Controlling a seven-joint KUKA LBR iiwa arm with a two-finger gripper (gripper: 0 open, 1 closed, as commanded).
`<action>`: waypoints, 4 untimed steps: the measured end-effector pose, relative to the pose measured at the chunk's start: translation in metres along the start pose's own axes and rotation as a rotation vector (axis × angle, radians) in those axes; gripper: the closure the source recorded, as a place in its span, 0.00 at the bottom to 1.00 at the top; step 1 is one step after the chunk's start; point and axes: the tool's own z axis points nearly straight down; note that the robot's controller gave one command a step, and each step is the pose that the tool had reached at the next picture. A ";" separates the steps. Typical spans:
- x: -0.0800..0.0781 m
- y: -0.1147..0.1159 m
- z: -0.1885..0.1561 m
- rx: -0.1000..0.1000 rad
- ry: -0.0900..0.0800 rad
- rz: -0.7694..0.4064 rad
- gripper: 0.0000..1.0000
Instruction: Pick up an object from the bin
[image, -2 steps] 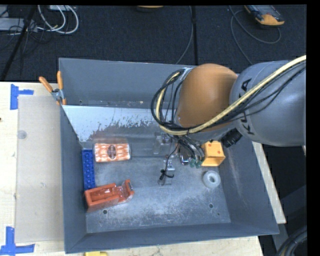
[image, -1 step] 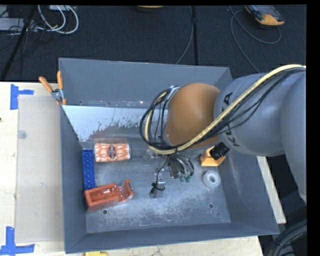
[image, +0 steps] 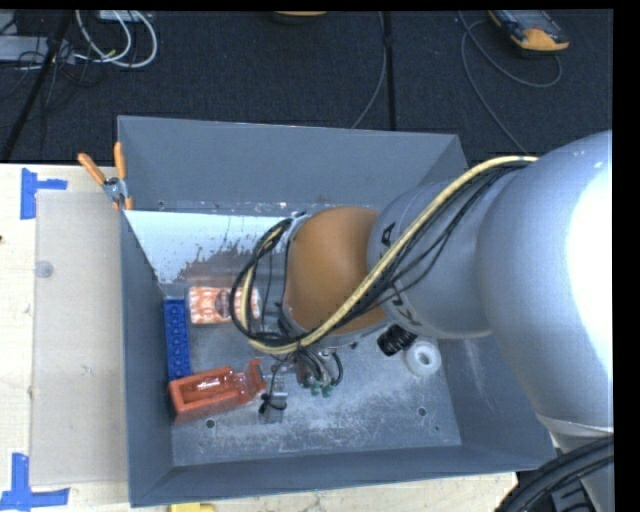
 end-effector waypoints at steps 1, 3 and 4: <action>0.005 0.027 0.023 0.000 0.003 -0.105 0.00; 0.016 0.055 0.032 0.014 0.002 -0.065 1.00; 0.020 0.057 -0.005 0.015 0.010 -0.093 1.00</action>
Offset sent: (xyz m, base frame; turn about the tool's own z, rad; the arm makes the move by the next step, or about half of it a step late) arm -0.0166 0.0630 -0.0341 -0.0695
